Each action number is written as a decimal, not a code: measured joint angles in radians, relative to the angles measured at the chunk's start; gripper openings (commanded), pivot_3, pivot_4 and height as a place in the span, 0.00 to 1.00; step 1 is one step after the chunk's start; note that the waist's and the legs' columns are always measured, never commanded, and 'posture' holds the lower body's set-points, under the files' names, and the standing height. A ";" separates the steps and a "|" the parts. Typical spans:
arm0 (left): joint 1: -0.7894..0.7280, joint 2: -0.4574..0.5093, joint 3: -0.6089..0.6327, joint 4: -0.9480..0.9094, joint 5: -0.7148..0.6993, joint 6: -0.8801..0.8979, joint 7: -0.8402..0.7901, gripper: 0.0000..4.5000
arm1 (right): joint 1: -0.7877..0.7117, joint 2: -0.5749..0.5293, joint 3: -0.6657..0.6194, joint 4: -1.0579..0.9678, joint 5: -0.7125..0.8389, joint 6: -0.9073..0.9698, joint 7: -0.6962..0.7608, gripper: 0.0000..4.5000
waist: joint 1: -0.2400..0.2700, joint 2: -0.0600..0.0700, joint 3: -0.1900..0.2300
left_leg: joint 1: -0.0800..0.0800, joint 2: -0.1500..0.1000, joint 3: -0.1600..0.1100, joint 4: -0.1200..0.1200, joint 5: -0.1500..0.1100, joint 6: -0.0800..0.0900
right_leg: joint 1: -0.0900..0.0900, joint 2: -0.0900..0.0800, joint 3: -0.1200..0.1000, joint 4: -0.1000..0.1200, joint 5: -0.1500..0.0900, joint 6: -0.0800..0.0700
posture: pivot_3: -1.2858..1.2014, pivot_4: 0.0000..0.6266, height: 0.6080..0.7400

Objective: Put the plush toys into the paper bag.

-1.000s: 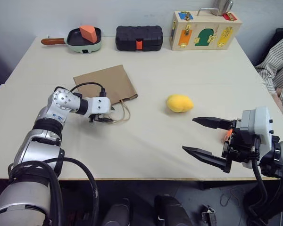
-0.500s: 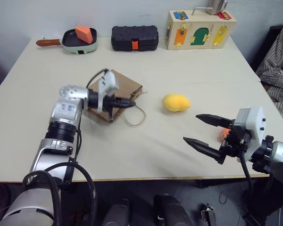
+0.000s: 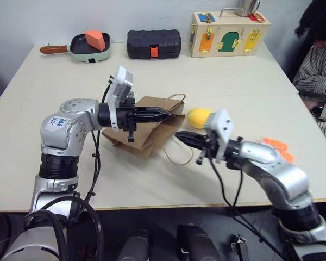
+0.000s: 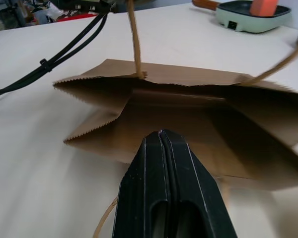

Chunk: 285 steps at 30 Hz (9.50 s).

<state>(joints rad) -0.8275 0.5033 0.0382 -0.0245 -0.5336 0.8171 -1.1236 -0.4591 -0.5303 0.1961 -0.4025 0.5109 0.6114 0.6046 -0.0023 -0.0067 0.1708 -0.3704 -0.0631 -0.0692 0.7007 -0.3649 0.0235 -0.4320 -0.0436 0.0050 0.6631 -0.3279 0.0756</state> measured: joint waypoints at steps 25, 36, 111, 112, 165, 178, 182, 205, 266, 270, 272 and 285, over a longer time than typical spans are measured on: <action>0.021 0.058 0.048 -0.118 -0.191 0.097 0.109 0.00 | -0.249 0.339 0.174 0.660 -0.340 -0.171 0.083 0.00 | -0.043 0.001 0.000 | 0.000 -0.001 -0.001 -0.001 0.001 -0.002 | -0.007 0.000 -0.001 0.011 0.000 0.000 | 0.52 0.24 1.00; -0.022 0.098 0.146 -0.071 -0.218 0.088 0.163 0.00 | -0.235 0.308 0.231 0.719 -0.495 -0.387 0.118 0.00 | -0.053 0.001 -0.001 | 0.000 -0.001 -0.001 0.000 0.001 -0.003 | -0.007 -0.001 -0.001 0.012 0.000 0.000 | 0.52 0.24 1.00; 0.040 0.138 0.042 -0.104 -0.214 -0.028 0.113 0.00 | -0.177 -0.134 -0.028 0.396 -0.562 -0.914 0.147 0.01 | -0.034 0.004 -0.002 | -0.001 -0.002 0.000 -0.002 0.000 -0.004 | -0.012 0.001 0.001 0.009 0.000 0.000 | 0.52 0.24 1.00; 0.040 0.138 0.042 -0.103 -0.214 -0.027 0.113 0.00 | -0.185 -0.141 0.009 0.404 -0.630 -0.992 0.146 0.01 | -0.032 0.004 -0.002 | -0.001 -0.002 0.000 -0.002 0.000 -0.004 | -0.012 0.000 0.001 0.009 0.000 0.000 | 0.52 0.24 1.00; 0.045 0.105 0.038 -0.111 -0.258 -0.011 0.096 0.00 | 0.671 -0.427 -0.611 0.059 -0.599 -0.488 0.190 0.99 | 0.018 0.004 -0.002 | 0.002 -0.004 0.002 0.000 -0.001 -0.002 | -0.009 0.000 0.005 0.006 0.000 0.000 | 0.52 0.24 1.00; 0.019 0.109 0.032 -0.079 -0.251 -0.024 0.093 0.00 | 0.504 -0.446 -0.402 0.368 -0.758 -0.608 0.074 0.28 | 0.017 0.004 -0.002 | 0.001 -0.004 0.002 0.000 -0.001 -0.002 | -0.009 0.000 0.004 0.005 0.000 0.000 | 0.52 0.24 1.00; 0.019 0.117 0.037 -0.076 -0.250 -0.024 0.093 0.00 | 0.468 -0.430 -0.408 0.359 -0.687 -0.627 0.090 0.05 | 0.011 0.004 -0.002 | 0.001 -0.004 0.002 0.000 0.000 -0.003 | -0.010 0.000 0.004 0.006 0.000 0.000 | 0.52 0.24 1.00; 0.008 0.128 0.041 -0.087 -0.263 -0.006 0.098 0.00 | -0.426 0.088 0.241 0.686 -0.698 -1.096 0.351 0.02 | -0.036 0.003 -0.001 | 0.000 -0.004 -0.003 0.001 0.000 -0.005 | -0.012 -0.001 -0.001 0.011 0.000 -0.001 | 0.52 0.24 1.00; 0.027 0.107 0.031 -0.052 -0.245 -0.034 0.110 0.00 | -0.068 -0.044 0.015 0.265 -0.323 -0.083 0.163 0.12 | -0.003 0.003 -0.001 | -0.001 -0.006 -0.004 -0.001 0.000 -0.004 | -0.013 -0.001 0.001 0.009 0.000 -0.001 | 0.52 0.24 1.00; 0.027 0.108 0.032 -0.047 -0.245 -0.036 0.109 0.00 | -0.066 -0.071 -0.051 0.151 -0.255 -0.030 0.199 0.00 | -0.003 0.003 -0.001 | -0.001 -0.005 -0.004 0.000 0.000 -0.004 | -0.013 -0.001 0.001 0.008 0.000 -0.001 | 0.52 0.24 1.00; 0.027 0.108 0.032 -0.045 -0.245 -0.038 0.108 0.00 | -0.085 -0.070 -0.072 0.109 -0.221 0.007 0.204 0.00 | -0.005 0.003 -0.001 | -0.001 -0.005 -0.004 -0.001 0.000 -0.004 | -0.013 -0.001 0.001 0.008 0.000 -0.001 | 0.52 0.24 1.00; 0.011 0.107 0.030 -0.045 -0.246 -0.034 0.106 0.00 | -0.305 0.179 0.158 0.296 -0.324 -0.059 0.170 0.00 | -0.029 0.003 -0.001 | -0.001 -0.006 -0.004 -0.001 0.000 -0.005 | -0.013 -0.001 0.000 0.011 0.000 -0.001 | 0.52 0.24 1.00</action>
<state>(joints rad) -0.8169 0.6099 0.0686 -0.0693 -0.7794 0.7827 -1.0178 -0.7645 -0.3517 0.3541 -0.1066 0.1868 0.5527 0.7745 -0.0314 -0.0033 0.1695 -0.3712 -0.0687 -0.0736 0.6999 -0.3649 0.0189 -0.4451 -0.0449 0.0053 0.6740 -0.3281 0.0750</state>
